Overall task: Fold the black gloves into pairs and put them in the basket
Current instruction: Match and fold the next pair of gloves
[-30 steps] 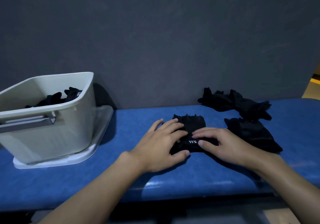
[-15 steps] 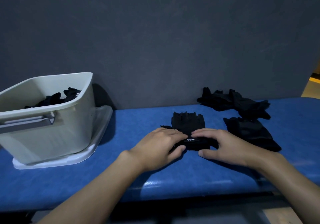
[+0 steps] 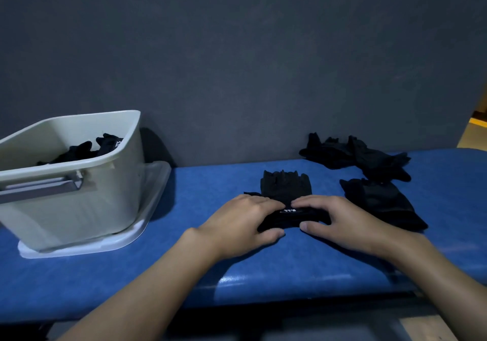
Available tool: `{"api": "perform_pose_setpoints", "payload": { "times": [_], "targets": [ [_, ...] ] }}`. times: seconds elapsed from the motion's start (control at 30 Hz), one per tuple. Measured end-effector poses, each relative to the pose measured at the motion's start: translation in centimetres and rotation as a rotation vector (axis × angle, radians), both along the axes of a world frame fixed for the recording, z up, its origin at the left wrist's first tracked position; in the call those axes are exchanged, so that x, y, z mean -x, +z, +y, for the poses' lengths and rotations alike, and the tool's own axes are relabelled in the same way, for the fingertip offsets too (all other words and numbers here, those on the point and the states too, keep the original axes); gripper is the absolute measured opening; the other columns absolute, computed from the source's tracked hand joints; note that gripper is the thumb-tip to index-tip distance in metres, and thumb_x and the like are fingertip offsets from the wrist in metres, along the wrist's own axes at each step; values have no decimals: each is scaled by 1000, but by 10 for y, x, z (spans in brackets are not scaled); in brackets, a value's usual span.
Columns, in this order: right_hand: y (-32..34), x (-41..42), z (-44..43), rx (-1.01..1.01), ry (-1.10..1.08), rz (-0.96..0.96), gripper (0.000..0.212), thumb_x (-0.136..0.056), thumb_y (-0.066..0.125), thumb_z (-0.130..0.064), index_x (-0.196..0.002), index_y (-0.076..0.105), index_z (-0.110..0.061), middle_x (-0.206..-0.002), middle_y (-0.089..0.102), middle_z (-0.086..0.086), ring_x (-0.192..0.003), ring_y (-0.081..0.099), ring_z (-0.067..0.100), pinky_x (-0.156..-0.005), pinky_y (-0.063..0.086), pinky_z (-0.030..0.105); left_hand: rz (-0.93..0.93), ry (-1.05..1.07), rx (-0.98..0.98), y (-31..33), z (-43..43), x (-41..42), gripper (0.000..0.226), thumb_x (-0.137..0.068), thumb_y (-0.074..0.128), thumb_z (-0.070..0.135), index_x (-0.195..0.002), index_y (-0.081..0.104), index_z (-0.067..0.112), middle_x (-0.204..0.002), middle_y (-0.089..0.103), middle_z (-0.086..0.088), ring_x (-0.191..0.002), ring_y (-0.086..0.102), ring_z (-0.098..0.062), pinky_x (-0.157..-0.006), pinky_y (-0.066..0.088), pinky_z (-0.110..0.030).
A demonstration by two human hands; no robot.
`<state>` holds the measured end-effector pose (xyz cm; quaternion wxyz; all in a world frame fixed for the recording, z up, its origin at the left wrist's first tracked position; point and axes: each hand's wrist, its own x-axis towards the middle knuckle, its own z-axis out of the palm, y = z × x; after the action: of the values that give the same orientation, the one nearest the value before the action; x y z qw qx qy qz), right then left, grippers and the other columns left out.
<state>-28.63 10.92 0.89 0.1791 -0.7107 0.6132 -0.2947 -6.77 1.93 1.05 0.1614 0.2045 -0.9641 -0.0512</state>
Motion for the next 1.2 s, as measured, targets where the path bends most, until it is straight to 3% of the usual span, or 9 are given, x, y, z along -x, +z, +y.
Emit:
{"api": "perform_pose_setpoints", "payload": {
  "times": [0.17, 0.43, 0.57, 0.7, 0.9, 1.07, 1.13, 1.2],
  "targets": [
    [1, -1, 0, -9, -21, 3, 39, -87, 73, -25, -123, 63, -35, -117, 64, -24, -110, 56, -11, -98, 43, 12, 36, -10, 0, 1, 1, 0, 40, -94, 59, 39, -131, 56, 23, -117, 66, 4, -104, 60, -18, -90, 48, -36],
    [5, -2, 2, -44, -33, 26, 53, -78, 80, -30, -126, 59, -35, -115, 63, -24, -109, 56, -10, -97, 43, 13, 63, -5, 69, 0, 0, 2, 25, -102, 49, 31, -119, 60, 17, -104, 69, -1, -91, 61, -24, -81, 47, -37],
    [3, 0, 2, -6, -68, 13, 56, -81, 77, -21, -130, 56, -38, -119, 61, -24, -110, 55, -12, -99, 42, 13, 64, 16, 62, 0, -2, 2, 24, -104, 45, 30, -120, 59, 17, -102, 70, 0, -88, 60, -22, -77, 46, -38],
    [5, -2, 3, 58, -75, -25, 47, -86, 72, -15, -125, 59, -39, -109, 66, -23, -103, 60, -10, -92, 48, 15, 84, 39, 38, 1, -2, 1, 24, -105, 42, 32, -120, 56, 20, -93, 68, 0, -80, 59, -25, -69, 43, -38],
    [7, -3, 5, 81, -46, -60, 36, -90, 68, -22, -109, 59, -51, -104, 70, -16, -98, 65, 1, -90, 54, 34, 136, 33, 23, 2, -3, -1, 24, -103, 46, 34, -121, 57, 22, -78, 65, 3, -69, 54, -21, -64, 29, -28],
    [6, -1, 1, 90, -27, -92, 17, -92, 66, -25, -105, 67, -35, -96, 72, -10, -92, 67, 6, -86, 54, 41, 161, 6, -82, 4, -1, -4, 44, -88, 71, 38, -125, 49, 26, -90, 59, 16, -82, 56, -12, -73, 41, -24],
    [5, 1, 0, 89, -43, -86, 11, -93, 63, -27, -102, 67, -33, -93, 71, -9, -89, 67, 7, -84, 54, 42, 217, 21, -126, 4, -2, -3, 40, -87, 72, 32, -119, 47, 27, -96, 60, 13, -86, 56, -12, -75, 47, -31],
    [5, 1, 0, 102, -59, -89, 8, -95, 61, -28, -99, 67, -31, -89, 70, -9, -86, 66, 6, -81, 54, 37, 253, 27, -142, 2, -5, -2, 33, -91, 68, 32, -116, 48, 27, -90, 61, 11, -81, 56, -15, -71, 46, -33]
  ]
}}
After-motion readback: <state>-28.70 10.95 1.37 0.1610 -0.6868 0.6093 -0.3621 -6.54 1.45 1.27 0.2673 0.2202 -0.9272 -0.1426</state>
